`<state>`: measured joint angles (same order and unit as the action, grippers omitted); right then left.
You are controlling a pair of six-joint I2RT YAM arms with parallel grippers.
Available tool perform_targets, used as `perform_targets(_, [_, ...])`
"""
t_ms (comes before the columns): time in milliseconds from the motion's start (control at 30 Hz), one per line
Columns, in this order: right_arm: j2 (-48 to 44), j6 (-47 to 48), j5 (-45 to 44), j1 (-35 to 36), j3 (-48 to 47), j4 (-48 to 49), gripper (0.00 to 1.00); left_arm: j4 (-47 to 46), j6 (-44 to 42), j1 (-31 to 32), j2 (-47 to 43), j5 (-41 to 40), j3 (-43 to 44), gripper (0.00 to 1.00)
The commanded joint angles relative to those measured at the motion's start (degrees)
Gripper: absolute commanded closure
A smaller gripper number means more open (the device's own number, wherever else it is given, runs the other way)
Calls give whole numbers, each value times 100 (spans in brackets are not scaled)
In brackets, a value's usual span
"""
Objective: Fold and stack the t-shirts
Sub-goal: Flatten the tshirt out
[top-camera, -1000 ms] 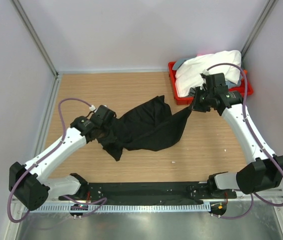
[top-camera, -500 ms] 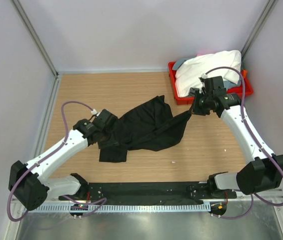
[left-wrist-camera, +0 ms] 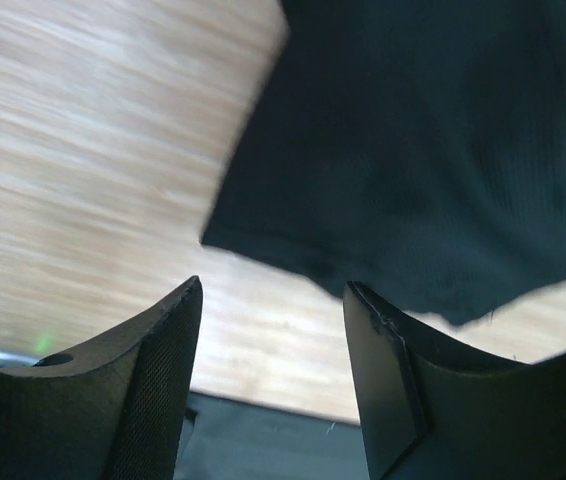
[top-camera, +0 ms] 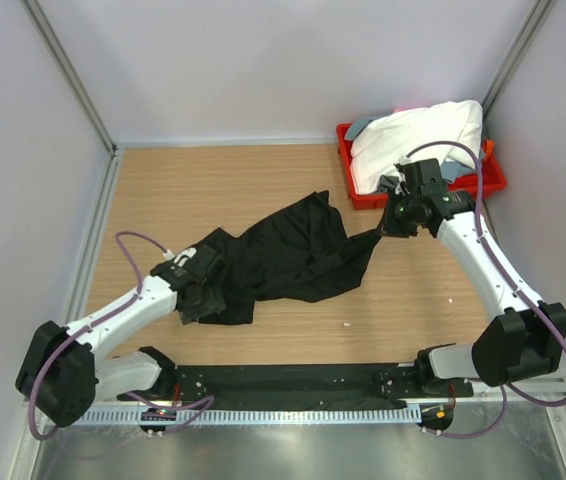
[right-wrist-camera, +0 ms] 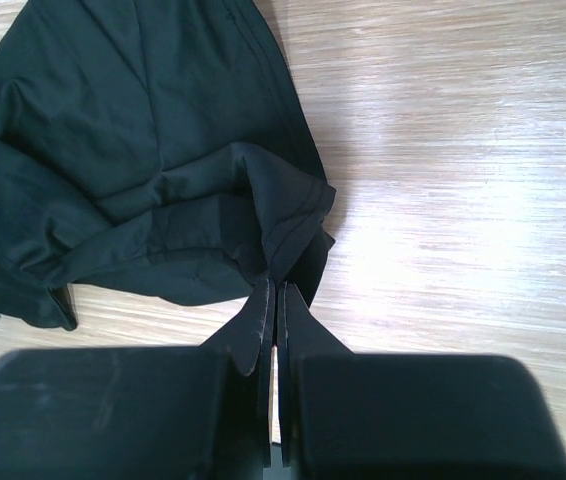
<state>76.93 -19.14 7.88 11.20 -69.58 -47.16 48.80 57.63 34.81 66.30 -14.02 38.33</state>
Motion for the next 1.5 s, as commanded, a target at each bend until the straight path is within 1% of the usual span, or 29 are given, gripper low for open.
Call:
perform_targets(0, [15,103,47,40,-29,180,99,-476,179,-474,-161,-215,-264,41])
perform_targets(67, [24,120,29,40,-12,198,99,-494,179,-615,-144,-267,-352,40])
perform_targets(233, [121,129,38,49,-20,233,99,-827,354,-642,-21,-233,-580,40])
perform_targets(367, [182,138,47,66,-38,242,99,-1152,390,-642,110,-189,-791,43])
perform_targets(400, [191,138,47,58,-38,251,99,-1249,390,-642,146,-189,-809,46])
perform_targets(467, [218,138,38,75,-29,251,99,-1363,381,-642,277,-215,-862,48])
perform_targets(500, [235,138,47,84,-38,259,99,-1442,372,-642,330,-250,-871,51])
perform_targets(567, [253,138,38,93,-29,268,99,-1548,311,-642,462,-276,-879,55])
perform_targets(600, [261,138,30,101,-47,260,99,-1618,293,-642,480,-294,-871,64])
perform_targets(667, [253,138,21,102,-47,251,99,-1680,188,-642,515,-259,-818,74])
perform_targets(700, [261,138,29,102,-55,242,99,-1663,153,-642,498,-224,-774,90])
perform_targets(733, [244,138,12,110,-56,233,99,-1628,118,-642,454,-189,-670,96])
perform_targets(767, [227,138,12,110,-56,233,99,-1506,56,-642,410,-110,-608,100])
perform_targets(867, [174,129,-23,110,-64,189,99,-1181,-49,-633,68,-92,-309,100])
perform_targets(900, [130,121,-32,102,-90,163,99,-884,-111,-633,-81,-109,-221,100])
perform_targets(1000, [-54,68,-32,110,-239,40,99,-100,-251,-633,-784,-250,392,100])
perform_targets(1033, [-124,50,-32,102,-292,-38,99,110,-287,-633,-1151,-285,560,100])
perform_targets(1067, [-203,15,-41,110,-362,-65,99,504,-348,-633,-1320,-329,762,100])
perform_targets(1100, [-378,-2,-50,119,-494,-144,99,691,-479,-624,-1461,-373,1182,100])
perform_targets(1167, [-572,-29,-6,102,-635,-206,99,1147,-664,-624,-1795,-373,1649,100])
perform_targets(1200, [-695,-72,38,110,-766,-250,99,1254,-743,-624,-1892,-304,2104,100])
perform_targets(1267, [-1090,-64,248,110,-872,-294,99,1456,-1042,-624,-2094,-233,2546,100])
perform_targets(1300, [-1249,-55,336,102,-951,-303,99,1518,-1139,-624,-2147,-172,2992,100])
perform_targets(1367, [-1784,-46,565,110,-1022,-285,99,1659,-1402,-624,-2235,-145,3442,100])
perform_targets(1400, [-1952,-46,609,102,-1101,-285,99,1712,-1482,-624,-2236,-127,3941,100])
perform_targets(1467, [-2512,-64,750,102,-1206,-277,99,1782,-1770,-624,-2279,-22,4435,100])
